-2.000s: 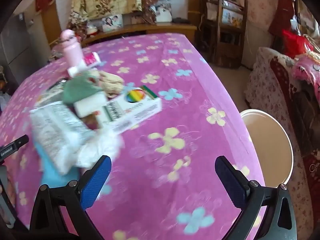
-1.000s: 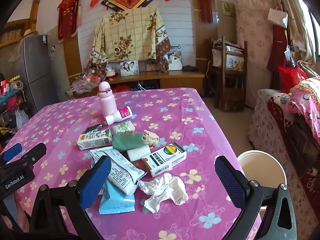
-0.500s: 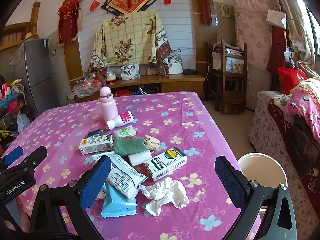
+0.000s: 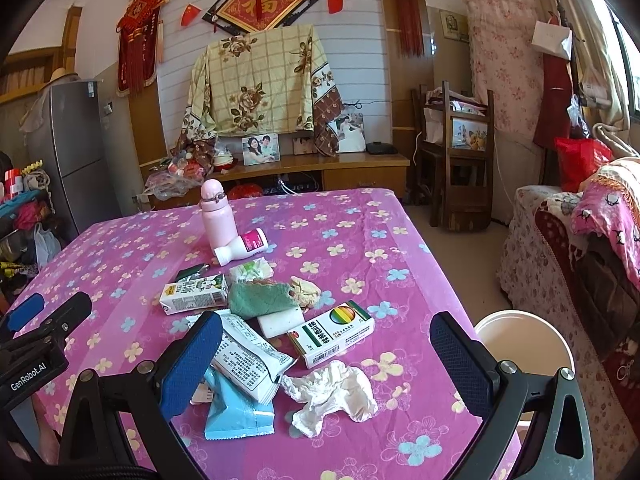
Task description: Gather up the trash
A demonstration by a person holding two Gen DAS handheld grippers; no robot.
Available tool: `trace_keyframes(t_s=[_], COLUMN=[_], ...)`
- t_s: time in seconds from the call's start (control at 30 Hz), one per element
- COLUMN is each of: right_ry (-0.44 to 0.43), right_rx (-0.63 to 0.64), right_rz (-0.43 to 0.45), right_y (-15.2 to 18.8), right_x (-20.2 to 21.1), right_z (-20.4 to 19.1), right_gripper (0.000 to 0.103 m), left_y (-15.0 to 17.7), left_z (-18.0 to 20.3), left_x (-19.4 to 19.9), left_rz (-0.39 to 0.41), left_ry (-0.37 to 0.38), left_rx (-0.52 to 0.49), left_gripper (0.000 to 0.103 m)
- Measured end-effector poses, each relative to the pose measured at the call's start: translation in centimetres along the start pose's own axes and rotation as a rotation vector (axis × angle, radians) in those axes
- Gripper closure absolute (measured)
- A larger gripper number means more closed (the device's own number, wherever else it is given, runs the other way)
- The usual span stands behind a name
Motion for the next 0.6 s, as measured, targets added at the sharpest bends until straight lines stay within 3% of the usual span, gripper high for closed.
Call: trace_keyframes(t_s=[0.6], right_ry=[0.000], right_rx=[-0.001], right_rz=[0.002], right_y=[-0.13], right_x=[-0.02], right_z=[-0.05], right_gripper=[0.000], left_y=[-0.23], left_z=[0.09], left_x=[-0.05], left_rz=[0.002], left_ry=[0.001], left_rx=[0.000], left_gripper=[0.000])
Point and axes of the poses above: each gripper's, at about its wrist camera, not at the fingertips, and x roughly against the way its jaws point, z to its right, y to its underside, the point moved 6 cm from there along -x, roughly the way its jaws point, and after that the axes turned 4 degrees about x, right-handed, at the moved point
